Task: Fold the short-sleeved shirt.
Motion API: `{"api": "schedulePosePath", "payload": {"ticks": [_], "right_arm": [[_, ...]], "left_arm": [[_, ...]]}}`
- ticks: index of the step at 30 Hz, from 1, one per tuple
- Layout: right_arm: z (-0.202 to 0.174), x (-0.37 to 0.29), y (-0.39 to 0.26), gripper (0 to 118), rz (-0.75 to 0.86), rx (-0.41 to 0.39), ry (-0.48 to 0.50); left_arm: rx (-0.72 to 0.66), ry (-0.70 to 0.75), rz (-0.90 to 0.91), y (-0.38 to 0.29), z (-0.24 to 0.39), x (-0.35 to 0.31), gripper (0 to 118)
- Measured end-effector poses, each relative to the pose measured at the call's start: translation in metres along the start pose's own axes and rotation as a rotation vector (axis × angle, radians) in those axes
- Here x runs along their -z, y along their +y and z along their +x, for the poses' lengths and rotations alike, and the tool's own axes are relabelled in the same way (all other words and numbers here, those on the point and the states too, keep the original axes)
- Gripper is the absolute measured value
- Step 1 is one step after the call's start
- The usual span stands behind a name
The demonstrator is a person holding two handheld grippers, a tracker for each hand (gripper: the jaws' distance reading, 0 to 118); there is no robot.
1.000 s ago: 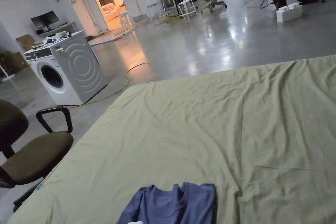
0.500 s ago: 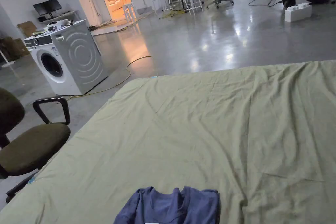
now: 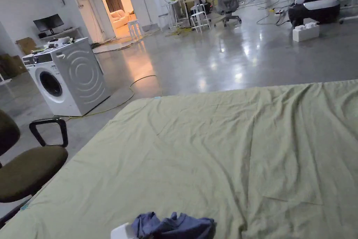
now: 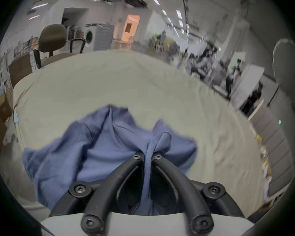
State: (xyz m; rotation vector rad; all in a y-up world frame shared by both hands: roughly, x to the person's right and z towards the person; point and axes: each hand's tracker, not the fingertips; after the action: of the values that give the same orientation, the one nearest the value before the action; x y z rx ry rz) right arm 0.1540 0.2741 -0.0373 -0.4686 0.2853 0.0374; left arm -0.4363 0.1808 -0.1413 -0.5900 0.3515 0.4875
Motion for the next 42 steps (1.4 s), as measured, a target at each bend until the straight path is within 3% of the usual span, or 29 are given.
{"api": "schedulePosePath", "payload": {"ticks": [4,11,15,18,24,27,28,30,31,35,39,42], "right_arm": [[0.017,-0.004,-0.008,0,-0.008,0.057,-0.023],[0.042,-0.020,-0.020,0,0.011,0.130,-0.106],[0.056,-0.035,-0.026,0,0.006,0.156,-0.154],[0.064,-0.050,-0.031,0,0.000,0.131,-0.231],[0.082,-0.064,-0.048,0,-0.045,0.184,-0.283],[0.082,-0.067,-0.052,0,-0.057,0.184,-0.291],[0.080,-0.067,-0.050,0,-0.057,0.183,-0.290],[0.078,-0.067,-0.048,0,-0.059,0.175,-0.283],[0.077,-0.066,-0.048,0,-0.055,0.169,-0.277],[0.068,-0.055,-0.038,0,-0.014,0.148,-0.212],[0.054,-0.037,-0.016,0,0.065,0.130,-0.131],[0.039,-0.030,0.006,0,0.141,0.090,-0.086]], "left_arm": [[0.073,-0.107,0.096,0.043,0.044,-0.018,6],[0.346,-0.375,0.113,0.060,0.220,0.007,6],[0.428,-0.561,-0.008,-0.009,0.329,0.035,6],[0.532,-0.697,-0.140,-0.078,0.396,0.038,6],[0.806,-0.918,-0.369,-0.222,0.476,0.009,6],[0.902,-0.944,-0.353,-0.270,0.489,-0.007,8],[0.907,-0.927,-0.355,-0.279,0.491,-0.008,16],[0.886,-0.897,-0.384,-0.281,0.483,-0.011,56],[0.859,-0.911,-0.389,-0.275,0.474,-0.014,68],[0.770,-0.974,-0.227,-0.210,0.413,-0.056,70],[0.691,-0.841,0.047,-0.131,0.326,-0.122,70],[0.622,-0.661,0.251,-0.087,0.261,-0.174,72]]}}
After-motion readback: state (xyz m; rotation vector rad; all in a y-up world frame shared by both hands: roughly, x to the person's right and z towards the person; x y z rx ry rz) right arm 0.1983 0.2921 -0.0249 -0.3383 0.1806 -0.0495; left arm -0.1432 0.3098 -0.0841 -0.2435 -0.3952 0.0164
